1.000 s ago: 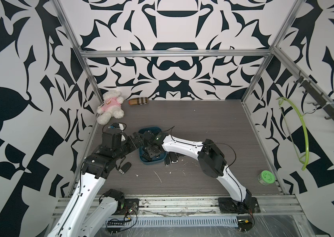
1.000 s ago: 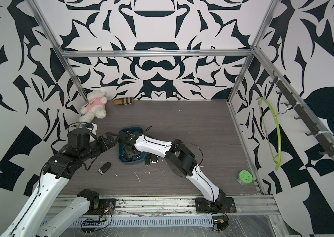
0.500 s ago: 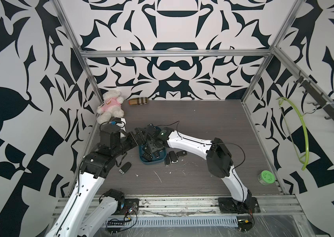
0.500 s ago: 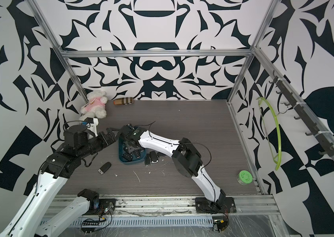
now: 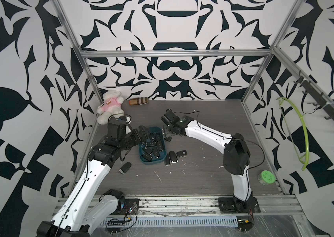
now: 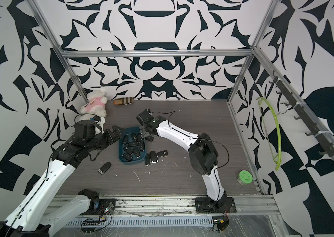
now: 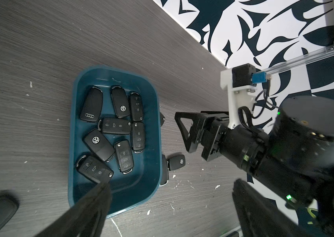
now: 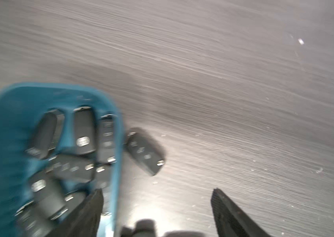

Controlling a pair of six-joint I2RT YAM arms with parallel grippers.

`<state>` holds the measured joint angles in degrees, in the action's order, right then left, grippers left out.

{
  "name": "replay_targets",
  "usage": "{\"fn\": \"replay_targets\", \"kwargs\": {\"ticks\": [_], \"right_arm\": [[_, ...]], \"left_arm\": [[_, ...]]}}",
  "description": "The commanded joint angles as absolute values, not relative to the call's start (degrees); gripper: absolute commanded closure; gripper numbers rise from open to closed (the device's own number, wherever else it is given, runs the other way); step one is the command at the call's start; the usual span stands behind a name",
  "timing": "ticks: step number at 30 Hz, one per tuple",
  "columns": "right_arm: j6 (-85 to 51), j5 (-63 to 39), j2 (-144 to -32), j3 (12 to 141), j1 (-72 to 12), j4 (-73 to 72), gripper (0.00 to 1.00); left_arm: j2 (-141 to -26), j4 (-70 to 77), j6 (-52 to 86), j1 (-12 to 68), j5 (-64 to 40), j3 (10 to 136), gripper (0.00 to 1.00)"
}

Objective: Place the car key into the storage box
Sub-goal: Place the car key in the storage box, then pick up the car key from the center of the board.

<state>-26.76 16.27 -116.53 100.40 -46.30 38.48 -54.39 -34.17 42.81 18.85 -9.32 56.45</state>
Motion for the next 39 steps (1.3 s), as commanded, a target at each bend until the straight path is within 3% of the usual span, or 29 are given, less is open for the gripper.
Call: {"fn": "replay_targets", "kwargs": {"ticks": [1, 9, 25, 30, 36, 39], "right_arm": [[-24.0, 16.1, -116.9, 98.6, -45.2, 37.1, 0.17], [-18.6, 7.3, -122.4, 98.6, -43.7, 35.0, 0.18], [-16.2, 6.6, -131.5, 106.1, -43.7, 34.9, 0.22], [-16.4, 7.4, -133.7, 108.5, -43.6, 35.2, 0.32], [-17.3, 7.4, -133.3, 108.6, -43.5, 35.6, 0.6], [-18.1, 7.8, -131.8, 107.5, -43.5, 35.6, 0.64]], "left_arm": [[-55.6, -34.3, 42.3, 18.7, -10.7, 56.5, 0.01], [-58.0, -34.2, 41.9, 18.7, -11.4, 57.4, 0.01], [-59.6, -35.0, 41.3, 18.6, -10.1, 58.5, 0.01], [-59.7, -35.1, 41.2, 18.6, -9.7, 58.6, 0.01], [-59.4, -35.2, 41.2, 18.6, -9.5, 58.3, 0.01], [-59.0, -35.2, 41.3, 18.7, -9.4, 58.0, 0.01]]}}
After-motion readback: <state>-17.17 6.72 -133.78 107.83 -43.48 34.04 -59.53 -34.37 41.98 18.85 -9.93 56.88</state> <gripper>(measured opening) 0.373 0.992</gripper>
